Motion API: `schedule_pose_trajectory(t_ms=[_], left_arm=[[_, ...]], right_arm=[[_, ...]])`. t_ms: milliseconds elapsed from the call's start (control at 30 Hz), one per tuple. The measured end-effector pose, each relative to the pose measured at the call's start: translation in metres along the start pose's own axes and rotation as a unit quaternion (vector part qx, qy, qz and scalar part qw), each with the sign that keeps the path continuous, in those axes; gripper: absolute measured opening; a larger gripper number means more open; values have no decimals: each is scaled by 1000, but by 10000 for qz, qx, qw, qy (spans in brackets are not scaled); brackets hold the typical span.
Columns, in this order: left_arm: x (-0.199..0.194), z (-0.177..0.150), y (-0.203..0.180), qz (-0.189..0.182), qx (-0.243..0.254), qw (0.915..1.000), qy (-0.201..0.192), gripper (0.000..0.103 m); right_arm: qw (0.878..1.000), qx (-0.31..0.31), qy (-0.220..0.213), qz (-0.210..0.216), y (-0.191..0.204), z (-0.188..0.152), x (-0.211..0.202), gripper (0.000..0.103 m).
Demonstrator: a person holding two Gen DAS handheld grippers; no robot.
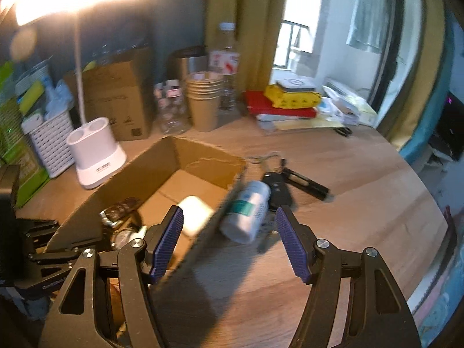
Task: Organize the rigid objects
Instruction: 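Move the right tool to the white pill bottle and grasp it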
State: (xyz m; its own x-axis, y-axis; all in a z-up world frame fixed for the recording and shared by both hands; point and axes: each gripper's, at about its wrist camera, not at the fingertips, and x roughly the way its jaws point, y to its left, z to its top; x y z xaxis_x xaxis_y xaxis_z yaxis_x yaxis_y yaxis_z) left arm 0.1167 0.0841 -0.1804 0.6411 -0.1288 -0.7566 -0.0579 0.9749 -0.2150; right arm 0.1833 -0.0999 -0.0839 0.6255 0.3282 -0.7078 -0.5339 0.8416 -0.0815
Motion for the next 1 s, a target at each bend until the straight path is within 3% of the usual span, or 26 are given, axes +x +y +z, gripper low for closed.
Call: schedule_pose_trajectory(t_ms=[500,1000], left_arm=[[1,0,0,-14,-21,10000,1,21],[1,0,0,-17,-19,10000,2,21]], right_arm=[[9955,831,-23,-455,-62,-14,5,70],[9958,858,200,248,-52,-16,43,70]])
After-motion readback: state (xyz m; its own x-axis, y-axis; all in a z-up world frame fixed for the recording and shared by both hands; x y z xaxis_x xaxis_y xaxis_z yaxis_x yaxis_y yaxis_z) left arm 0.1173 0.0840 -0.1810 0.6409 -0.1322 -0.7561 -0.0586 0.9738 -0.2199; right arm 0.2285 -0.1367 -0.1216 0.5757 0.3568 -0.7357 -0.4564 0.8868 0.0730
